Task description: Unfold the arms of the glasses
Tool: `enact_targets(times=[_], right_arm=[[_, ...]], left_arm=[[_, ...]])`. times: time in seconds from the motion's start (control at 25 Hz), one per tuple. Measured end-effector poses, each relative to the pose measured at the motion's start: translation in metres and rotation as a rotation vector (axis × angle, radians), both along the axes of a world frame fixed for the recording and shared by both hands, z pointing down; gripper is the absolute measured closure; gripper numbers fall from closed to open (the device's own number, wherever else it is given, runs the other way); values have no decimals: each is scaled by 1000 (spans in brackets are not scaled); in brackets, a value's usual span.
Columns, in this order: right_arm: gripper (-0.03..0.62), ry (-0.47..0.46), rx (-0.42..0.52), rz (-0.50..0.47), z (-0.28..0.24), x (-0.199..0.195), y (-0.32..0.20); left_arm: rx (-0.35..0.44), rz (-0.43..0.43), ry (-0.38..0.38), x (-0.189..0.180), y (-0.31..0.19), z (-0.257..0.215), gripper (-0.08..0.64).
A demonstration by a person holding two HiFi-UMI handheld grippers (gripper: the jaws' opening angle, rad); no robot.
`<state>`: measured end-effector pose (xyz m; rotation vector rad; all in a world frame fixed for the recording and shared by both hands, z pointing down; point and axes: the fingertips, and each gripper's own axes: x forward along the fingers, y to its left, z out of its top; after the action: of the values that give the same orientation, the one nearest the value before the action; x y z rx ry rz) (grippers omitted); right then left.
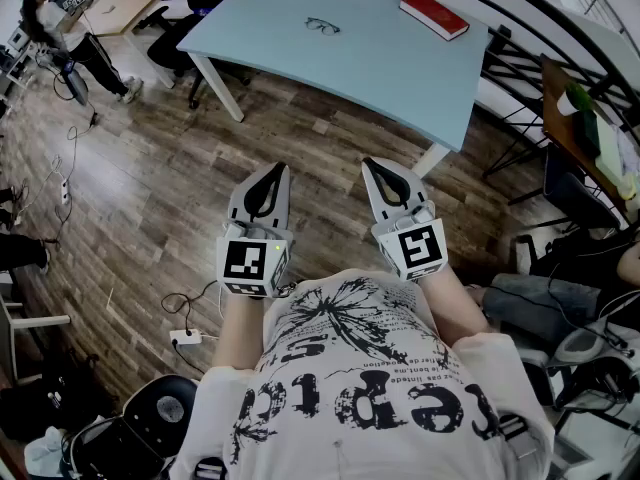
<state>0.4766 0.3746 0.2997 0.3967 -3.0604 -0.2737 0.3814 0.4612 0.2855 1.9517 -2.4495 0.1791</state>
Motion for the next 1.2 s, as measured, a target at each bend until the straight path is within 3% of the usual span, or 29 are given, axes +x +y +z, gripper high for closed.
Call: enact_targets(times=[0.48,0.76,1.0,1.2], right_arm=[[583,18,-19,-1,12,-4,-11],[581,38,-58,15,29,-14,-26],[581,66,-57,30,43,-55,-41],[581,87,-84,61,50,-118,-65]], left_arm=[[-6,-2,9,-7,-9,6,541],[-10,-27,54,-21,-14,21,541],[-23,-34,76,-65,-25,36,541],[-27,5,99,-134,-62,44,541]])
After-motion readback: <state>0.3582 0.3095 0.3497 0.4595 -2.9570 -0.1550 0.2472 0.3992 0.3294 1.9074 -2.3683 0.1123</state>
